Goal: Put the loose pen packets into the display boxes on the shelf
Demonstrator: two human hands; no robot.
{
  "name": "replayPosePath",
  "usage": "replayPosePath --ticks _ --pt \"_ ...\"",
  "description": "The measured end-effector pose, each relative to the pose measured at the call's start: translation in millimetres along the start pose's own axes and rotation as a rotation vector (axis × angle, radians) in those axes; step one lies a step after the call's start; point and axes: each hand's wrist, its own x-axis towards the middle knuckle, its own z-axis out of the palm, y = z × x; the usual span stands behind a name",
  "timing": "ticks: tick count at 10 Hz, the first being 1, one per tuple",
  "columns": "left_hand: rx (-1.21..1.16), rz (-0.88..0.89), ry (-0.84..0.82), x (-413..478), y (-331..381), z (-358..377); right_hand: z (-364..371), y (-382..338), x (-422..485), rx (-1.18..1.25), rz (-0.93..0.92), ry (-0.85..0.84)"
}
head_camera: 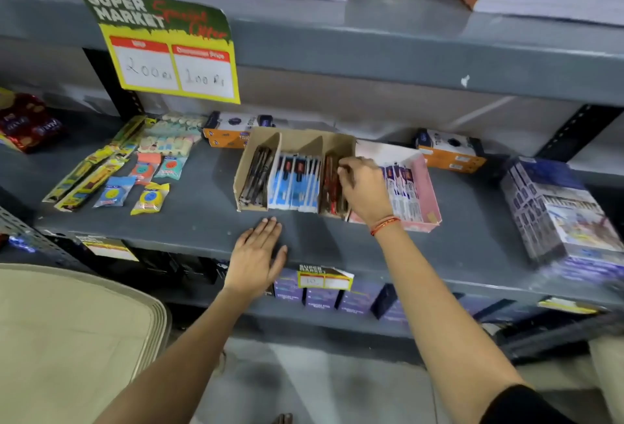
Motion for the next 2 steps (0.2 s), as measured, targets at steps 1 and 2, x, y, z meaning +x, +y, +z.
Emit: replayPosePath --ticks 1,2 --pt "-0.05 -0.015 0.043 2.7 7.9 -2.7 -25.3 9.7 -20.8 -0.043 -0.033 0.036" --pt "-0.154 0.024 0.149 10.9 31.8 -26.2 -52.9 6.0 -46.5 -0.033 -0.082 0.094"
